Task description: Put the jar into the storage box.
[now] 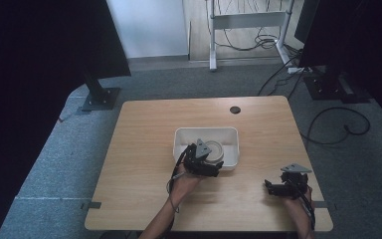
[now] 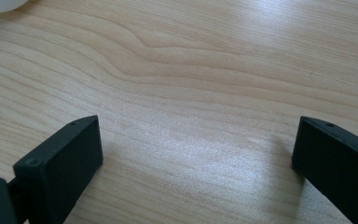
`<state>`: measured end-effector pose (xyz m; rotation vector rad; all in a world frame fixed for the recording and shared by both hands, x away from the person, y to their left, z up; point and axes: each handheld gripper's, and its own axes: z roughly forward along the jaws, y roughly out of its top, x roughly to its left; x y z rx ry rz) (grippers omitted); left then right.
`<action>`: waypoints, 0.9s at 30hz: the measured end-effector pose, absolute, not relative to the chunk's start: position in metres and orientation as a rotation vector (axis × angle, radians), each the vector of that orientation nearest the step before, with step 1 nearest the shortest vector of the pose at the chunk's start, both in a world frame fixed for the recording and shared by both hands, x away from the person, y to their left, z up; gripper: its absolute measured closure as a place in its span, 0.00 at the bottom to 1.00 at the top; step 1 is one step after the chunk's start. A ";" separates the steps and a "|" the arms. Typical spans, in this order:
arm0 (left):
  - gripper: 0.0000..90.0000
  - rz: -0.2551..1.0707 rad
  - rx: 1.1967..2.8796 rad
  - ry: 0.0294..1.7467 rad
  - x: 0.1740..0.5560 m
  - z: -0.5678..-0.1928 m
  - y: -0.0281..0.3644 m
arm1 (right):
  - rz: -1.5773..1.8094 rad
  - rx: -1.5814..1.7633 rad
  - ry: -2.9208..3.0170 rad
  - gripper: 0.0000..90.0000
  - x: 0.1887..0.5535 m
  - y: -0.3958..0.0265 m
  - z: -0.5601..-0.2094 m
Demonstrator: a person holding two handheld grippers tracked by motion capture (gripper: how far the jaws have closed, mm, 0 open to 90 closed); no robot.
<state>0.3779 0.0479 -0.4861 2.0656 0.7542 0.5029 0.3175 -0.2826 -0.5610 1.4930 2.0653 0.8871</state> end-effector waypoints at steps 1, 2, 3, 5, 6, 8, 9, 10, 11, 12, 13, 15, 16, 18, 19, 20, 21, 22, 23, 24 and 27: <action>0.11 0.505 2.063 0.758 0.379 -0.486 0.048 | 0.887 1.493 2.065 0.01 0.318 -0.283 -0.561; 0.12 0.508 2.057 0.765 0.380 -0.487 0.047 | 0.887 1.493 2.065 0.01 0.318 -0.283 -0.561; 0.12 0.513 2.059 0.768 0.381 -0.487 0.047 | 0.887 1.493 2.065 0.01 0.317 -0.283 -0.561; 0.12 0.519 2.055 0.779 0.384 -0.487 0.046 | 0.887 1.493 2.065 0.01 0.317 -0.283 -0.561; 0.12 0.524 2.057 0.783 0.385 -0.488 0.046 | 0.887 1.493 2.065 0.01 0.317 -0.283 -0.561; 0.12 0.533 2.052 0.793 0.388 -0.490 0.046 | 0.887 1.493 2.065 0.01 0.317 -0.283 -0.561; 0.12 0.537 2.050 0.798 0.388 -0.490 0.045 | 0.887 1.493 2.065 0.01 0.317 -0.283 -0.561; 0.12 0.543 2.047 0.806 0.389 -0.491 0.044 | 0.887 1.493 2.065 0.01 0.317 -0.283 -0.561; 0.12 0.549 2.047 0.811 0.390 -0.492 0.044 | 0.887 1.493 2.066 0.01 0.317 -0.283 -0.561; 0.12 0.554 2.048 0.816 0.391 -0.493 0.043 | 0.887 1.493 2.066 0.01 0.317 -0.283 -0.561; 0.12 0.557 2.046 0.822 0.393 -0.495 0.043 | 0.887 1.492 2.066 0.01 0.317 -0.283 -0.561; 0.12 0.562 2.043 0.830 0.395 -0.497 0.042 | 0.887 1.491 2.068 0.01 0.317 -0.283 -0.561; 0.12 0.563 2.039 0.838 0.396 -0.498 0.042 | 0.888 1.490 2.068 0.01 0.317 -0.282 -0.561; 0.12 0.564 2.033 0.851 0.397 -0.500 0.041 | 0.888 1.489 2.069 0.01 0.317 -0.282 -0.561; 0.12 0.565 2.031 0.854 0.398 -0.501 0.041 | 0.888 1.489 2.069 0.01 0.317 -0.282 -0.561; 0.12 0.567 2.026 0.863 0.398 -0.502 0.041 | 0.888 1.489 2.070 0.01 0.317 -0.282 -0.561; 0.12 0.573 2.025 0.867 0.399 -0.503 0.041 | 0.889 1.489 2.070 0.01 0.317 -0.282 -0.561; 0.12 0.576 2.023 0.872 0.399 -0.504 0.040 | 0.888 1.489 2.070 0.01 0.317 -0.282 -0.561; 0.12 0.579 2.022 0.879 0.400 -0.505 0.040 | 0.888 1.489 2.069 0.01 0.317 -0.282 -0.561; 0.12 0.582 2.020 0.887 0.400 -0.506 0.039 | 0.888 1.489 2.069 0.01 0.317 -0.282 -0.561; 0.12 0.592 2.013 0.903 0.400 -0.509 0.037 | 0.889 1.489 2.070 0.01 0.317 -0.282 -0.561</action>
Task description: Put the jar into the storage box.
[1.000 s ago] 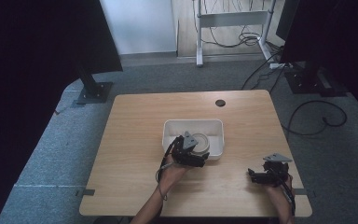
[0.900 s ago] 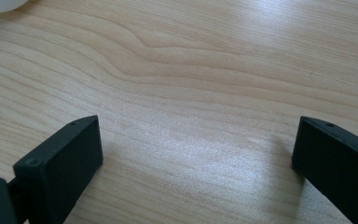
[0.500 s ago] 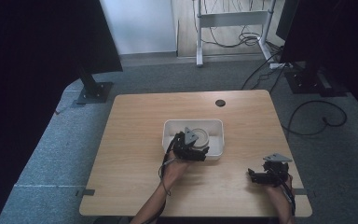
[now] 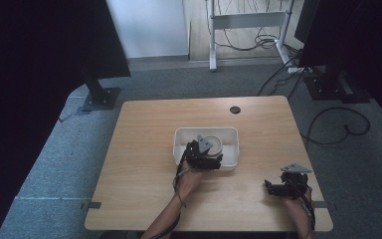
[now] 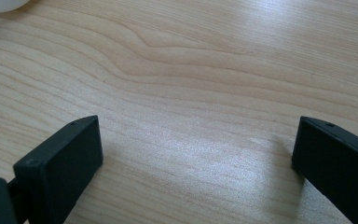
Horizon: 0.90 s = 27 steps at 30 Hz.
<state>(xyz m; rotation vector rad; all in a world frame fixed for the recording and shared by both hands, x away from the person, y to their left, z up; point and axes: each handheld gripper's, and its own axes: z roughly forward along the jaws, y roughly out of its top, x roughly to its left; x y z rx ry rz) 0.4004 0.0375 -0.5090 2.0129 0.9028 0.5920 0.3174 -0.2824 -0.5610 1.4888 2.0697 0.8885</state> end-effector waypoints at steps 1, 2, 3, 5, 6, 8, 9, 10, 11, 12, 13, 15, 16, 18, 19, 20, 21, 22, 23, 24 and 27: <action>0.12 0.592 2.012 0.908 0.401 -0.510 0.037 | 0.889 1.489 2.070 0.01 0.317 -0.282 -0.561; 0.12 0.593 2.016 0.913 0.401 -0.511 0.036 | 0.889 1.489 2.070 0.01 0.317 -0.282 -0.561; 0.12 0.594 2.015 0.918 0.401 -0.512 0.035 | 0.889 1.489 2.070 0.01 0.317 -0.282 -0.561; 0.12 0.600 2.018 0.928 0.401 -0.515 0.033 | 0.889 1.488 2.071 0.01 0.317 -0.282 -0.561; 0.12 0.601 2.017 0.937 0.402 -0.516 0.032 | 0.889 1.488 2.071 0.01 0.317 -0.282 -0.561; 0.12 0.606 2.017 0.953 0.402 -0.518 0.031 | 0.889 1.487 2.071 0.01 0.317 -0.282 -0.561; 0.12 0.605 2.017 0.958 0.402 -0.519 0.031 | 0.889 1.487 2.072 0.01 0.317 -0.282 -0.561; 0.12 0.605 2.014 0.968 0.403 -0.521 0.030 | 0.889 1.486 2.072 0.01 0.317 -0.282 -0.561; 0.12 0.607 2.013 0.974 0.403 -0.522 0.030 | 0.890 1.486 2.072 0.01 0.317 -0.282 -0.561; 0.12 0.608 2.012 0.981 0.403 -0.523 0.030 | 0.890 1.486 2.072 0.01 0.317 -0.282 -0.561; 0.12 0.609 2.011 0.986 0.403 -0.524 0.030 | 0.890 1.486 2.072 0.01 0.317 -0.282 -0.561; 0.12 0.608 2.009 1.004 0.404 -0.526 0.031 | 0.890 1.486 2.072 0.01 0.317 -0.282 -0.561; 0.12 0.611 2.011 1.009 0.404 -0.527 0.031 | 0.890 1.486 2.072 0.01 0.317 -0.282 -0.561; 0.12 0.611 2.012 1.018 0.405 -0.529 0.031 | 0.890 1.485 2.073 0.01 0.317 -0.282 -0.561; 0.12 0.610 2.014 1.021 0.405 -0.530 0.031 | 0.890 1.485 2.073 0.01 0.317 -0.282 -0.561; 0.12 0.609 2.016 1.022 0.405 -0.531 0.031 | 0.890 1.485 2.073 0.01 0.317 -0.282 -0.561; 0.12 0.605 2.019 1.026 0.405 -0.532 0.030 | 0.890 1.486 2.073 0.01 0.317 -0.282 -0.561; 0.11 0.602 2.014 1.029 0.405 -0.533 0.030 | 0.890 1.485 2.073 0.01 0.317 -0.282 -0.561; 0.12 0.597 2.007 1.036 0.406 -0.533 0.030 | 0.890 1.485 2.073 0.01 0.317 -0.282 -0.561; 0.11 0.597 2.007 1.036 0.406 -0.533 0.030 | 0.890 1.485 2.073 0.01 0.317 -0.282 -0.561; 0.11 0.582 2.002 1.048 0.407 -0.533 0.031 | 0.890 1.485 2.073 0.01 0.317 -0.282 -0.561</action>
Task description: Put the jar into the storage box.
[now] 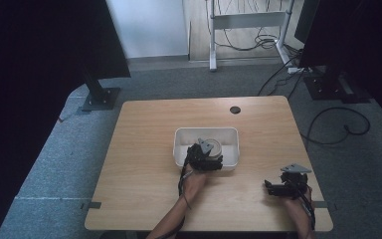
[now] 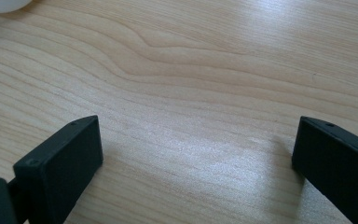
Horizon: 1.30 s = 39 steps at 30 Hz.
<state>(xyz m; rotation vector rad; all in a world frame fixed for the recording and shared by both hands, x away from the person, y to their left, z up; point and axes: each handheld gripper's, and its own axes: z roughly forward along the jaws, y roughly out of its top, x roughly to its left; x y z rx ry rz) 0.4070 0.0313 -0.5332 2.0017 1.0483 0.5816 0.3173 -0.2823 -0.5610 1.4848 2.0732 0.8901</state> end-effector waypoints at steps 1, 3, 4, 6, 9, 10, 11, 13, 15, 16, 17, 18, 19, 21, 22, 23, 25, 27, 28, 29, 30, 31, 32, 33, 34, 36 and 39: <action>0.11 0.570 1.996 1.059 0.408 -0.533 0.032 | 0.890 1.485 2.073 0.01 0.317 -0.282 -0.561; 0.11 0.563 1.998 1.066 0.409 -0.533 0.033 | 0.890 1.485 2.073 0.01 0.317 -0.282 -0.561; 0.11 0.558 1.997 1.068 0.409 -0.533 0.033 | 0.890 1.485 2.073 0.01 0.317 -0.282 -0.561; 0.11 0.557 2.003 1.066 0.410 -0.532 0.033 | 0.890 1.484 2.073 0.01 0.317 -0.282 -0.561; 0.11 0.556 2.003 1.060 0.410 -0.533 0.033 | 0.890 1.485 2.074 0.01 0.317 -0.282 -0.561; 0.11 0.555 2.004 1.055 0.410 -0.533 0.033 | 0.890 1.484 2.073 0.01 0.317 -0.282 -0.561; 0.11 0.553 2.002 1.049 0.410 -0.533 0.034 | 0.890 1.484 2.074 0.01 0.317 -0.282 -0.561; 0.10 0.549 1.997 1.035 0.410 -0.532 0.035 | 0.890 1.484 2.074 0.01 0.317 -0.282 -0.561; 0.08 0.544 1.984 1.024 0.410 -0.530 0.035 | 0.891 1.484 2.074 0.01 0.317 -0.282 -0.561; 0.07 0.541 1.984 1.022 0.410 -0.529 0.035 | 0.891 1.484 2.074 0.01 0.317 -0.282 -0.561; 0.06 0.538 1.985 1.020 0.410 -0.528 0.035 | 0.890 1.484 2.074 0.01 0.317 -0.282 -0.561; 0.05 0.537 1.986 1.019 0.409 -0.528 0.035 | 0.891 1.484 2.074 0.01 0.317 -0.282 -0.561; 0.04 0.537 1.988 1.016 0.409 -0.527 0.035 | 0.891 1.483 2.075 0.01 0.317 -0.282 -0.561; 0.04 0.535 1.986 1.016 0.408 -0.526 0.036 | 0.891 1.483 2.075 0.01 0.317 -0.282 -0.561; 0.04 0.535 1.985 1.015 0.408 -0.526 0.036 | 0.891 1.483 2.075 0.01 0.317 -0.282 -0.561; 0.04 0.533 1.982 1.011 0.408 -0.525 0.037 | 0.891 1.483 2.075 0.01 0.317 -0.282 -0.561; 0.04 0.531 1.981 1.008 0.406 -0.524 0.038 | 0.891 1.482 2.075 0.01 0.317 -0.282 -0.561; 0.04 0.532 1.975 1.003 0.405 -0.523 0.039 | 0.891 1.483 2.075 0.01 0.317 -0.282 -0.561; 0.04 0.531 1.975 0.999 0.404 -0.522 0.040 | 0.891 1.483 2.075 0.01 0.317 -0.282 -0.561; 0.04 0.530 1.970 0.997 0.404 -0.521 0.041 | 0.891 1.482 2.075 0.01 0.317 -0.282 -0.561; 0.04 0.531 1.968 0.991 0.403 -0.519 0.042 | 0.891 1.483 2.075 0.01 0.317 -0.282 -0.561; 0.04 0.533 1.967 0.986 0.402 -0.518 0.043 | 0.891 1.483 2.075 0.01 0.317 -0.282 -0.561; 0.04 0.532 1.964 0.983 0.401 -0.517 0.043 | 0.891 1.483 2.075 0.01 0.317 -0.282 -0.561; 0.04 0.533 1.965 0.980 0.401 -0.516 0.044 | 0.891 1.483 2.075 0.01 0.317 -0.282 -0.561; 0.04 0.535 1.963 0.978 0.400 -0.515 0.044 | 0.891 1.482 2.075 0.01 0.317 -0.282 -0.561; 0.04 0.540 1.968 0.971 0.399 -0.513 0.044 | 0.891 1.482 2.076 0.01 0.317 -0.282 -0.561; 0.04 0.549 1.969 0.965 0.397 -0.510 0.045 | 0.891 1.482 2.075 0.01 0.317 -0.282 -0.561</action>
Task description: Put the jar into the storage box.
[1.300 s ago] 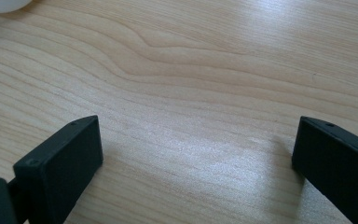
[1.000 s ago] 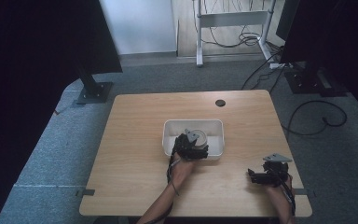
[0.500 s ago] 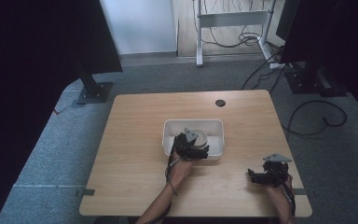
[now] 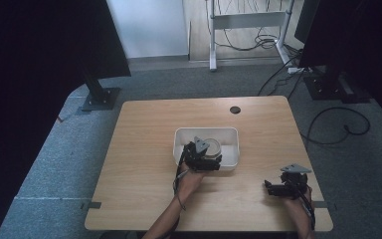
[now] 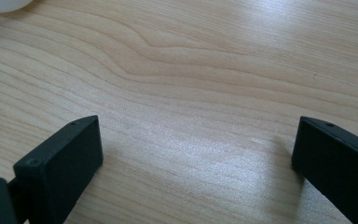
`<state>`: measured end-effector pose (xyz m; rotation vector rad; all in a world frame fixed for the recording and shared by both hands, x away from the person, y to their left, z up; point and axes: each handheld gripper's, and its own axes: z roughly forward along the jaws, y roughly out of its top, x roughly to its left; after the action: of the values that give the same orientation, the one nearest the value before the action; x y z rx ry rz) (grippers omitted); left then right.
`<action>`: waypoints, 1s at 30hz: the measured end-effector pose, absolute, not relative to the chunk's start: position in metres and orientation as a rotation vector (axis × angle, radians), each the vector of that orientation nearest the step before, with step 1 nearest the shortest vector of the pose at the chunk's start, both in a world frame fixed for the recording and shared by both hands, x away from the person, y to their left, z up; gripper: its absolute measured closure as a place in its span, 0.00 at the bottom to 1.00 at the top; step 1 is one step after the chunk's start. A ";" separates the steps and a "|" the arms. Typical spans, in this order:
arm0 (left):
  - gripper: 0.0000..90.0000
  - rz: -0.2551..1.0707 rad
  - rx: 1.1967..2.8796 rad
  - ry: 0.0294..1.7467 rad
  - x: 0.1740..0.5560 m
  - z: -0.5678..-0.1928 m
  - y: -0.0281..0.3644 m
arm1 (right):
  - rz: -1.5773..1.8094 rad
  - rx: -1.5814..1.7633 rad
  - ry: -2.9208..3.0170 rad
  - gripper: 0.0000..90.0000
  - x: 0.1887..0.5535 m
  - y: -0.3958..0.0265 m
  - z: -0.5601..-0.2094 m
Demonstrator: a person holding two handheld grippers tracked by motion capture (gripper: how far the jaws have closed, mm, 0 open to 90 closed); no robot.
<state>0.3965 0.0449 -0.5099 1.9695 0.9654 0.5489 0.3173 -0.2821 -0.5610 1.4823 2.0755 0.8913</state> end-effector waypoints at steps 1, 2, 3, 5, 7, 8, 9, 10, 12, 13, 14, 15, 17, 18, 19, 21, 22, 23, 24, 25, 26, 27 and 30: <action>0.04 0.549 1.968 0.965 0.396 -0.509 0.045 | 0.891 1.482 2.076 0.01 0.317 -0.282 -0.561; 0.04 0.550 1.968 0.963 0.395 -0.509 0.045 | 0.891 1.482 2.076 0.01 0.317 -0.282 -0.561; 0.04 0.553 1.972 0.960 0.395 -0.508 0.046 | 0.891 1.482 2.076 0.01 0.317 -0.282 -0.561; 0.04 0.557 1.978 0.954 0.393 -0.507 0.047 | 0.892 1.482 2.076 0.01 0.317 -0.282 -0.561; 0.04 0.560 1.977 0.942 0.392 -0.505 0.048 | 0.892 1.482 2.076 0.01 0.317 -0.282 -0.561; 0.04 0.562 1.978 0.938 0.391 -0.504 0.049 | 0.891 1.482 2.076 0.01 0.317 -0.282 -0.561; 0.05 0.563 1.979 0.934 0.390 -0.503 0.049 | 0.892 1.482 2.076 0.01 0.317 -0.282 -0.561; 0.05 0.562 1.979 0.931 0.389 -0.502 0.050 | 0.891 1.482 2.076 0.01 0.317 -0.282 -0.561; 0.05 0.562 1.982 0.920 0.388 -0.499 0.052 | 0.891 1.482 2.076 0.01 0.317 -0.282 -0.561; 0.05 0.561 1.984 0.911 0.387 -0.499 0.053 | 0.891 1.482 2.076 0.01 0.317 -0.282 -0.561; 0.05 0.559 1.985 0.906 0.387 -0.497 0.054 | 0.891 1.482 2.076 0.01 0.317 -0.282 -0.561; 0.05 0.557 1.986 0.903 0.386 -0.497 0.055 | 0.891 1.482 2.076 0.01 0.317 -0.282 -0.561; 0.05 0.554 1.991 0.895 0.385 -0.496 0.056 | 0.891 1.482 2.076 0.01 0.317 -0.282 -0.561; 0.05 0.554 1.997 0.890 0.385 -0.495 0.057 | 0.891 1.482 2.076 0.01 0.317 -0.282 -0.561; 0.05 0.553 1.999 0.885 0.385 -0.495 0.058 | 0.891 1.482 2.076 0.01 0.317 -0.282 -0.561; 0.05 0.548 2.003 0.881 0.384 -0.494 0.059 | 0.891 1.482 2.076 0.01 0.317 -0.282 -0.561; 0.05 0.546 2.003 0.878 0.383 -0.494 0.060 | 0.891 1.482 2.076 0.01 0.317 -0.282 -0.561; 0.05 0.545 2.007 0.874 0.383 -0.493 0.060 | 0.891 1.482 2.076 0.01 0.317 -0.282 -0.561; 0.05 0.543 2.006 0.874 0.382 -0.492 0.061 | 0.891 1.482 2.075 0.01 0.317 -0.282 -0.561; 0.05 0.540 2.005 0.872 0.381 -0.492 0.062 | 0.891 1.483 2.075 0.01 0.317 -0.282 -0.561; 0.05 0.537 2.004 0.871 0.380 -0.491 0.063 | 0.891 1.484 2.075 0.01 0.317 -0.282 -0.561; 0.05 0.536 2.004 0.867 0.380 -0.490 0.064 | 0.889 1.485 2.073 0.01 0.317 -0.282 -0.561; 0.05 0.526 2.001 0.861 0.378 -0.487 0.067 | 0.888 1.487 2.071 0.01 0.317 -0.282 -0.561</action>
<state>0.3779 0.0665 -0.4874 2.0009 0.8613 0.5257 0.3171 -0.2821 -0.5610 1.4870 2.0708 0.8885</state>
